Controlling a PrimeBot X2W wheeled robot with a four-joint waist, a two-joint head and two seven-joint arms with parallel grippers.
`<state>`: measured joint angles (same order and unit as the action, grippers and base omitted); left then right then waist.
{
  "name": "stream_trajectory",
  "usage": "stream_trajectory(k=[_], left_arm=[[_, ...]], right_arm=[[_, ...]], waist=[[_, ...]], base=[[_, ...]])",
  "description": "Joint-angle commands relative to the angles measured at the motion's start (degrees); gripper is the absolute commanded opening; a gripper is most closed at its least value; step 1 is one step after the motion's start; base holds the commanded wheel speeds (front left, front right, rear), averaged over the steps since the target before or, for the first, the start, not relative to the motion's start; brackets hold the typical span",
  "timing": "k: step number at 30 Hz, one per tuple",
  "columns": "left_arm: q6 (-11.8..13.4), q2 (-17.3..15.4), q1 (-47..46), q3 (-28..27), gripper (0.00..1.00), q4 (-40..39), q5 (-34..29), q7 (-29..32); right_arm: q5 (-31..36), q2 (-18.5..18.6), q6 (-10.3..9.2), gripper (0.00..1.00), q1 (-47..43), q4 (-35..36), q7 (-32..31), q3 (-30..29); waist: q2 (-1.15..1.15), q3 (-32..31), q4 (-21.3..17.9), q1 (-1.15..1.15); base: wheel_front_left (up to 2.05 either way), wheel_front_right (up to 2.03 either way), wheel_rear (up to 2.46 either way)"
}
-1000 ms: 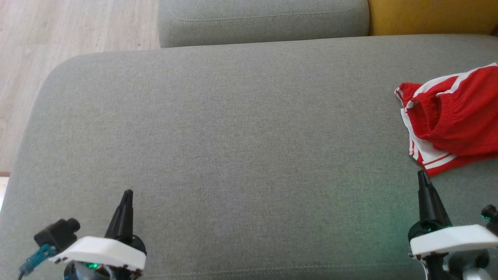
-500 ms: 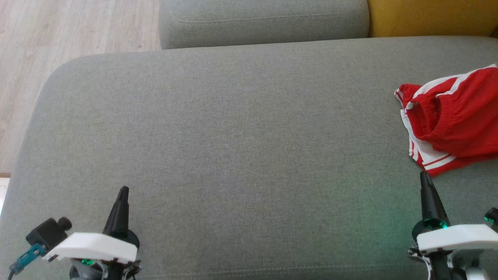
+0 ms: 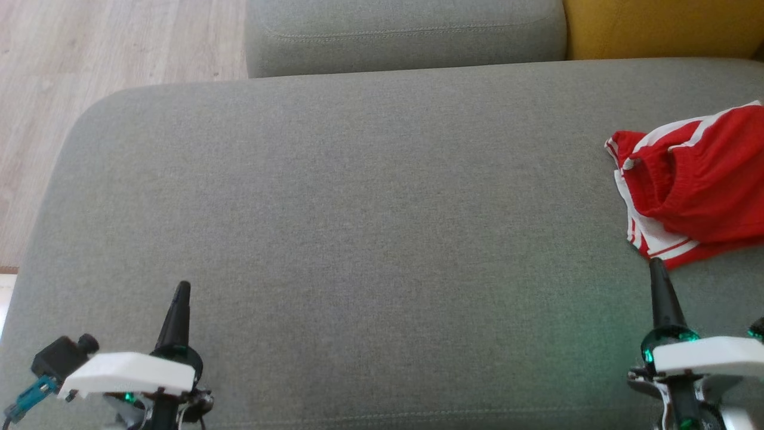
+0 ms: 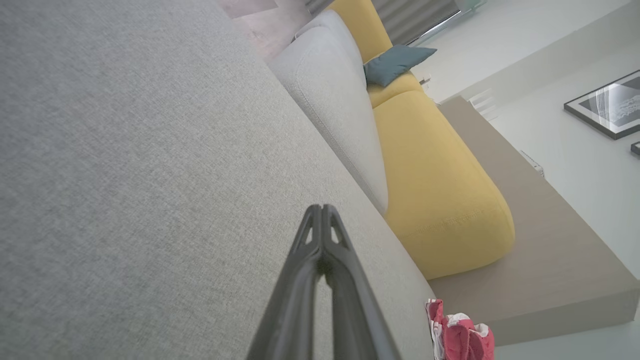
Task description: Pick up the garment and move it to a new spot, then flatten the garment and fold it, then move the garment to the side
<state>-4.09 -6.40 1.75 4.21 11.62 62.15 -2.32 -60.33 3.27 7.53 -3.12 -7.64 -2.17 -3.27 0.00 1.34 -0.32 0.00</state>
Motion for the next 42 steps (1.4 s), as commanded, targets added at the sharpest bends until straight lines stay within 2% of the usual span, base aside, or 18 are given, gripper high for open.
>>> stream_trajectory(k=[1,42], left_arm=[[-0.62,-0.24,-3.37,-2.18,0.0,-1.36,1.42,0.39],[-3.0,1.89,-7.16,-8.0,0.0,1.82,27.2,6.4]], right_arm=[[-1.71,1.22,-0.03,0.0,3.2,1.54,-0.28,0.44],[-29.22,1.29,-0.04,0.0,8.25,-5.13,-2.12,-0.71]], waist=[[0.0,-0.03,0.01,0.0],[0.0,-1.0,0.28,0.0]], base=[[0.0,0.0,0.0],[0.0,0.0,0.0]])
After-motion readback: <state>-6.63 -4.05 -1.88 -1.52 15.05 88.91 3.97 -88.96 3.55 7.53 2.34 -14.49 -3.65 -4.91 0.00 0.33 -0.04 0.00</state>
